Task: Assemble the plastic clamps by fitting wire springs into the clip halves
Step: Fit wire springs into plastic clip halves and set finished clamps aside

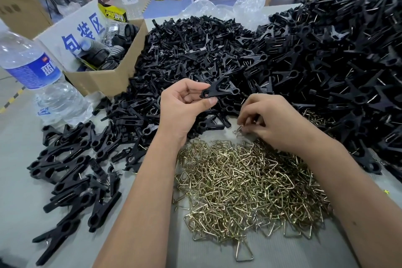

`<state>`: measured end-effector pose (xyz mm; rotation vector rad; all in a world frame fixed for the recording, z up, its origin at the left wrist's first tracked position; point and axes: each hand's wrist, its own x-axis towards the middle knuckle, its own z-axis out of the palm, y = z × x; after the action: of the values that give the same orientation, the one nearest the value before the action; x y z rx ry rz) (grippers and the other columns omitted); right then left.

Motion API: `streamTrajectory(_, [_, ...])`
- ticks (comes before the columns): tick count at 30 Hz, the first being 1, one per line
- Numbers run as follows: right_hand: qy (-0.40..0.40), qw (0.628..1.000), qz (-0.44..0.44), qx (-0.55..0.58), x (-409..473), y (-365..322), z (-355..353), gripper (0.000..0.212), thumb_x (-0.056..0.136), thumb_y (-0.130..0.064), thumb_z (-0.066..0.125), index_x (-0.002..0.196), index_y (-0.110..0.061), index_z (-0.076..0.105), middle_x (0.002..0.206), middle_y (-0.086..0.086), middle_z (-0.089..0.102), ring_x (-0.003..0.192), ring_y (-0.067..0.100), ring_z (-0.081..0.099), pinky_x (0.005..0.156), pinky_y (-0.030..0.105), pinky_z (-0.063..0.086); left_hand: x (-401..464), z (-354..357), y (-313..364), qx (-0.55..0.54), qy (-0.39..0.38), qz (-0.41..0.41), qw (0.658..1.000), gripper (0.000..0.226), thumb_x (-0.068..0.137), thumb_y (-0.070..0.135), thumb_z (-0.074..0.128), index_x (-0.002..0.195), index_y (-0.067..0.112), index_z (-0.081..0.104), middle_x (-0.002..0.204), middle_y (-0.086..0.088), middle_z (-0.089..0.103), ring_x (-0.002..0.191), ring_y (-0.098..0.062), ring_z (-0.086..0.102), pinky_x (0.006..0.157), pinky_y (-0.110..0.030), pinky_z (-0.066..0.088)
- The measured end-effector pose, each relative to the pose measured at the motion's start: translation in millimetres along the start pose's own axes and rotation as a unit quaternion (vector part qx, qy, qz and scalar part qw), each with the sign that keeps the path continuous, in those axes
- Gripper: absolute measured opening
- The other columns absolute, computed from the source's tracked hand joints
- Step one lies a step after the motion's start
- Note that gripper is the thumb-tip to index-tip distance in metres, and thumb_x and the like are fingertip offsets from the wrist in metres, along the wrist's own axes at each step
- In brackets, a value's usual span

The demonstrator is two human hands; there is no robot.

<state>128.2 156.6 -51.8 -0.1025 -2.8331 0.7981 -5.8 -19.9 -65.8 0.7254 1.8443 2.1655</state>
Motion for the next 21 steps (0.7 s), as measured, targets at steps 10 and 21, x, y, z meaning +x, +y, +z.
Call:
streamTrajectory(10, [0.045,0.997,0.002,0.067,-1.6,0.5,2.3,0.021,0.088,-0.006,0.080,0.104,-0.021,0.082,0.085,-0.013,0.074,0.082,0.001,0.070,0.084,0.026,0.059,-0.7,-0.9,-0.3,0.001,-0.010,0.000,1.000,0.035,0.071,-0.014,0.085,0.091,0.012,0.073,0.089,-0.005,0.078,0.085,-0.019,0.073,0.080,-0.029,0.061])
streamTrajectory(21, [0.096,0.995,-0.032,-0.027,-2.6,-3.2,-2.0,0.012,0.087,-0.010,0.082,0.094,-0.020,0.085,0.090,-0.009,0.070,0.089,0.010,0.064,0.084,0.037,0.057,-1.3,-0.5,1.0,0.016,-0.037,0.002,0.999,0.034,0.069,-0.016,0.085,0.088,0.012,0.074,0.087,-0.008,0.079,0.081,-0.019,0.076,0.078,-0.033,0.064])
